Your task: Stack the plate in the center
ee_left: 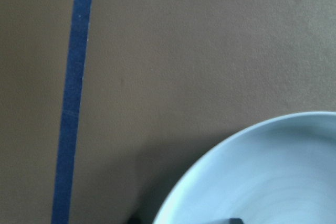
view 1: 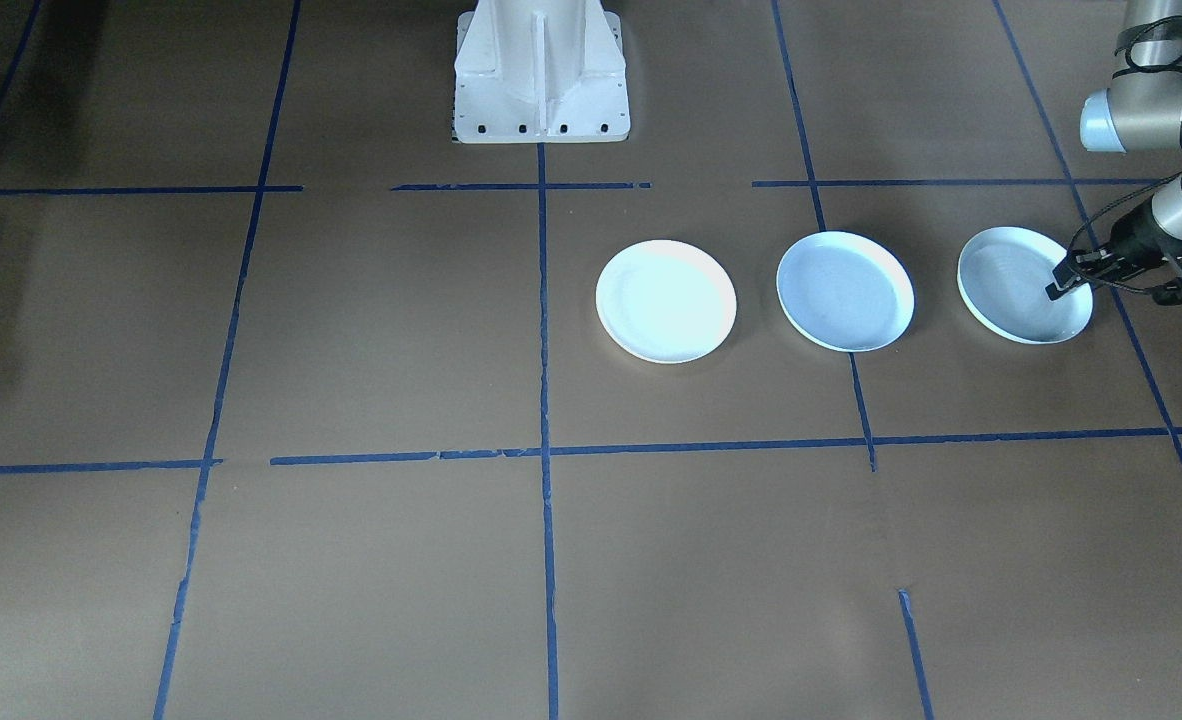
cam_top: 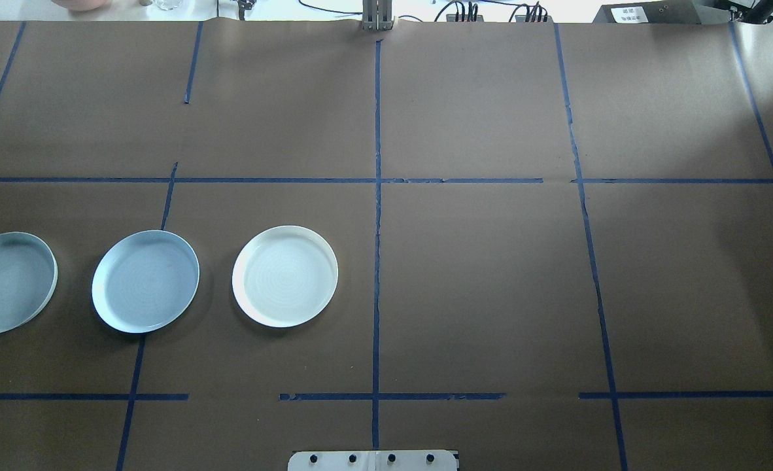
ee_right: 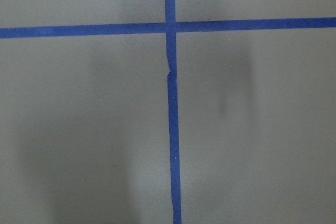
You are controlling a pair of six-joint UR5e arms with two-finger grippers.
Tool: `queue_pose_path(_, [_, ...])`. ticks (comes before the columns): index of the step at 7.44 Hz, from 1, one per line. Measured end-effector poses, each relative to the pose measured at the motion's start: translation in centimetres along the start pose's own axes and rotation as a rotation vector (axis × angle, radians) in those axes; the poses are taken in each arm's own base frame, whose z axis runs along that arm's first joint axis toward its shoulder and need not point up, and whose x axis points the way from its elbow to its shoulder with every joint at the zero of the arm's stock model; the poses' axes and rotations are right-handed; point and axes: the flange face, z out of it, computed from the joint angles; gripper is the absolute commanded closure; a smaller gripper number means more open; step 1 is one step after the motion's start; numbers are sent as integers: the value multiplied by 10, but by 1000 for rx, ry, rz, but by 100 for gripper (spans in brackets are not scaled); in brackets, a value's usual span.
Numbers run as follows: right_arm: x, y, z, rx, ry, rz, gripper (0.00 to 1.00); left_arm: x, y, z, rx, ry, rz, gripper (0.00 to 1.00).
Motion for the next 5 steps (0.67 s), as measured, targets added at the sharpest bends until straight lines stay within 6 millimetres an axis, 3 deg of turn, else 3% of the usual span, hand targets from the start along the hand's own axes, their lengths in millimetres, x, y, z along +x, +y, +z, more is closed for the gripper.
queue_pose_path(1, [0,0,0,0,0,0,0,2,3,-4,3,4,3,59])
queue_pose_path(3, [0,0,0,0,0,0,0,3,9,-11,7,9,7,76])
queue_pose_path(5, [0,0,0,0,0,0,0,3,10,-12,7,8,7,76])
